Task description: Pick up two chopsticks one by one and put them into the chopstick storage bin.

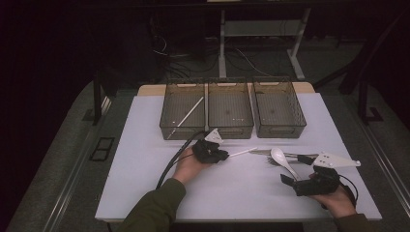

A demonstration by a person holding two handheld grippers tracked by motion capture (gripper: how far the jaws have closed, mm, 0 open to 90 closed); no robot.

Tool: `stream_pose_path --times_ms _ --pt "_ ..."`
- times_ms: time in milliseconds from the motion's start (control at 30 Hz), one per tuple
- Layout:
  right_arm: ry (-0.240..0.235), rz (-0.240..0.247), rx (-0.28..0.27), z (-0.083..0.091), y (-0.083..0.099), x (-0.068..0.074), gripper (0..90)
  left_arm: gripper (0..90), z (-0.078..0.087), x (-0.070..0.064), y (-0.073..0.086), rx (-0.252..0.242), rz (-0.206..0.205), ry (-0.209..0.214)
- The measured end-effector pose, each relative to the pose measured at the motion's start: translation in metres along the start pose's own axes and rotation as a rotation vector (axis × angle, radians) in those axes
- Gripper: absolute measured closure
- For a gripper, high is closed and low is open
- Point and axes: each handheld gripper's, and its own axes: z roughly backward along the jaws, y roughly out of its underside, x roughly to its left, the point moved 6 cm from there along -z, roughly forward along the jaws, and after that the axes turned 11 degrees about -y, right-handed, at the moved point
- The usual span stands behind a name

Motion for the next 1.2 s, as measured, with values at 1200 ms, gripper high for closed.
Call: stream_pose_path --times_ms 1200 --pt "0.001 0.012 -0.001 0.001 0.0 0.001 1.3 84.4 0.055 0.0 -0.007 0.005 0.036 0.071"
